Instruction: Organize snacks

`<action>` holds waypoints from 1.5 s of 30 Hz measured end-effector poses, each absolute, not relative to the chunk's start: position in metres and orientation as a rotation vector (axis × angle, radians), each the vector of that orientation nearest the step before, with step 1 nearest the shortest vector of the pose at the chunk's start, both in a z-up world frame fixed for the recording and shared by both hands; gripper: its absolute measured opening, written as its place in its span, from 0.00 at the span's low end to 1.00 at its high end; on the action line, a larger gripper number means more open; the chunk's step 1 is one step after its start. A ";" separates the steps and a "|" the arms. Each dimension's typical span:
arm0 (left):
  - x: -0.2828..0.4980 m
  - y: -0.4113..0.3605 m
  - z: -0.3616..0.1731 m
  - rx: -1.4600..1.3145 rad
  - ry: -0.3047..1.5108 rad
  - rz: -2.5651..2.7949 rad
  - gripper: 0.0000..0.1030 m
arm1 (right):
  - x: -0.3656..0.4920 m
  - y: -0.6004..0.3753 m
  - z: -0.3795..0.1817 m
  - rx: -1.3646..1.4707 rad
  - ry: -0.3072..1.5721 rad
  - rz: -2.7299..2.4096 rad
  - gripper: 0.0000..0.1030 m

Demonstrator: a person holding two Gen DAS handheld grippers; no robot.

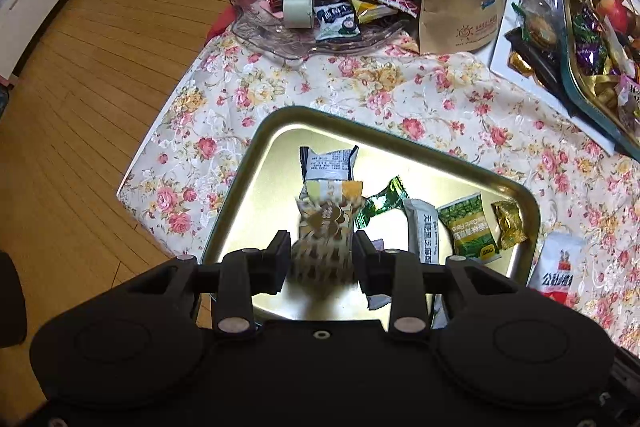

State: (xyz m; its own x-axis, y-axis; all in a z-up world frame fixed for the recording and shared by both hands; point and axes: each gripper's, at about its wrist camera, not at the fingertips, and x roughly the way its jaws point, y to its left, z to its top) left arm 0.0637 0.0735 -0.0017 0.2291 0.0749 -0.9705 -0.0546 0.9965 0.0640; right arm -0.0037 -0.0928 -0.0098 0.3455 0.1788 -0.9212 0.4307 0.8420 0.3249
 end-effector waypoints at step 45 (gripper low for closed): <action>-0.038 0.090 0.020 0.025 1.253 0.081 0.44 | -0.083 -0.061 0.021 0.325 1.029 -0.140 0.50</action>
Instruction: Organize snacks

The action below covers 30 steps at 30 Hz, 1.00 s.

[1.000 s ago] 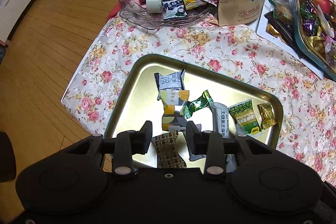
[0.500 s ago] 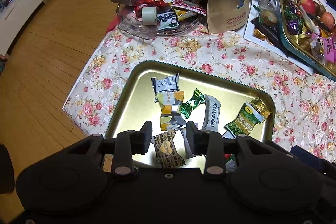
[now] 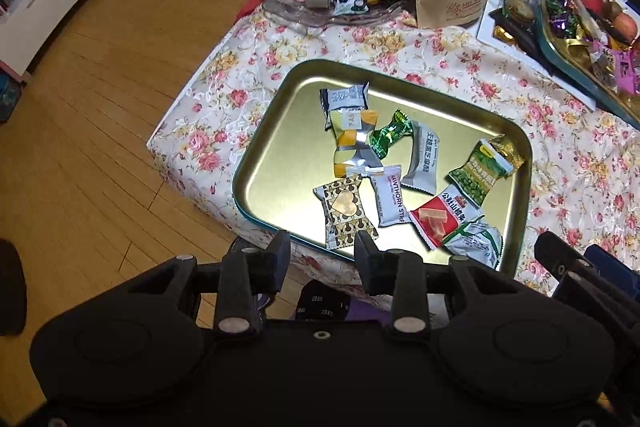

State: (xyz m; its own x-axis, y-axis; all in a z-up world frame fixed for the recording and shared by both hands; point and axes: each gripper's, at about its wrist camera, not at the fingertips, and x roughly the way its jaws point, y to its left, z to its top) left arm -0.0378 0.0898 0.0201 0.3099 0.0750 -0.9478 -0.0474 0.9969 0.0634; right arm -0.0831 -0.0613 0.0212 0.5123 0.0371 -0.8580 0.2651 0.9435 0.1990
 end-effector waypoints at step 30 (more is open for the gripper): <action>-0.080 0.070 0.033 0.042 1.078 -0.005 0.44 | -0.119 -0.067 0.015 0.358 0.978 -0.160 0.50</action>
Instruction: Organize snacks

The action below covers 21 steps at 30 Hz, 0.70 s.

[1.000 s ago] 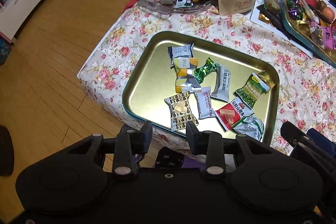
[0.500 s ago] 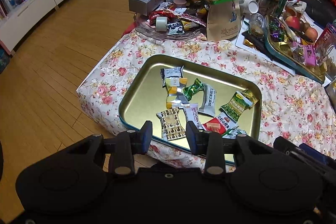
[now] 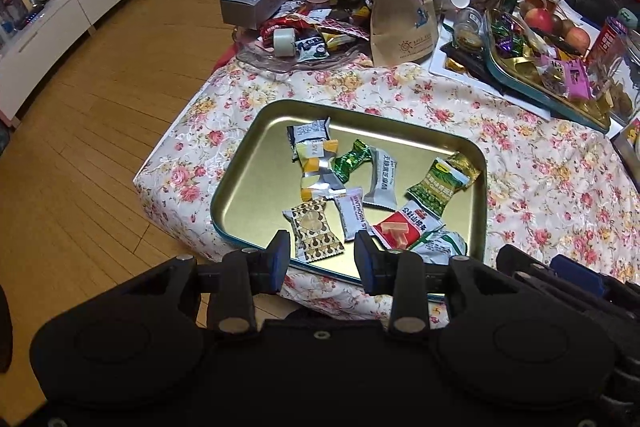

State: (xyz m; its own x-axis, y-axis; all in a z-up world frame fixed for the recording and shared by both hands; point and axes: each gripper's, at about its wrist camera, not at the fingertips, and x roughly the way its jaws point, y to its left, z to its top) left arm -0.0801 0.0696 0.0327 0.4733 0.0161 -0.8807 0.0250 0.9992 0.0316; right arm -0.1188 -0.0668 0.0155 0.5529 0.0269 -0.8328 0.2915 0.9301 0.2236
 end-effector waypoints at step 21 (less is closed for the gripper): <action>-0.077 0.064 0.025 0.061 1.132 -0.039 0.44 | -0.118 -0.072 0.012 0.375 1.000 -0.170 0.50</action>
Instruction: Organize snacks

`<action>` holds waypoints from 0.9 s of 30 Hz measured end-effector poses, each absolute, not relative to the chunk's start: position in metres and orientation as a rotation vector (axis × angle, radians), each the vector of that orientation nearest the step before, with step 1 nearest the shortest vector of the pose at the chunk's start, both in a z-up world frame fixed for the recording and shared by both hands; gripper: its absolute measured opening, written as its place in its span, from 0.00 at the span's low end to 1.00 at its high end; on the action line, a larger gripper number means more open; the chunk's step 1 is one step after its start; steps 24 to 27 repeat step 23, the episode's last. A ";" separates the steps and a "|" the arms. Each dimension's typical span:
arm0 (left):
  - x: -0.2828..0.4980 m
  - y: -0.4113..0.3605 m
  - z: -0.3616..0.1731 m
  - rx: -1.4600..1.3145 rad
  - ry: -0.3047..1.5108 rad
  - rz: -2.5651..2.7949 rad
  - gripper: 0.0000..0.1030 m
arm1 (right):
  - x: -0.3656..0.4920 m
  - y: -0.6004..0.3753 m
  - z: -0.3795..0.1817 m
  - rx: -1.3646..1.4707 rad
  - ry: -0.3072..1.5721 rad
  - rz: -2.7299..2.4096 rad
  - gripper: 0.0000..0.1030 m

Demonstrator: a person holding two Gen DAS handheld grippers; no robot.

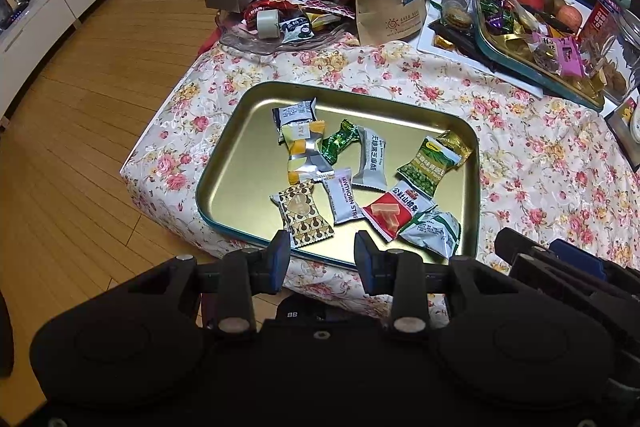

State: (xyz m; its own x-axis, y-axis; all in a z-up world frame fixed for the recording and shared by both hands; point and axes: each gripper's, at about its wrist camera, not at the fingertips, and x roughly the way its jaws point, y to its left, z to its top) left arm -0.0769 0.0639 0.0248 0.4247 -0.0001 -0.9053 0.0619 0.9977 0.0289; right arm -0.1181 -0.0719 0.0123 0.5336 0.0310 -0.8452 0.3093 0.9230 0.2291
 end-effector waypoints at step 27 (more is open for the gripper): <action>-0.078 0.059 0.023 0.098 1.137 -0.048 0.44 | -0.117 -0.071 0.010 0.365 1.026 -0.174 0.50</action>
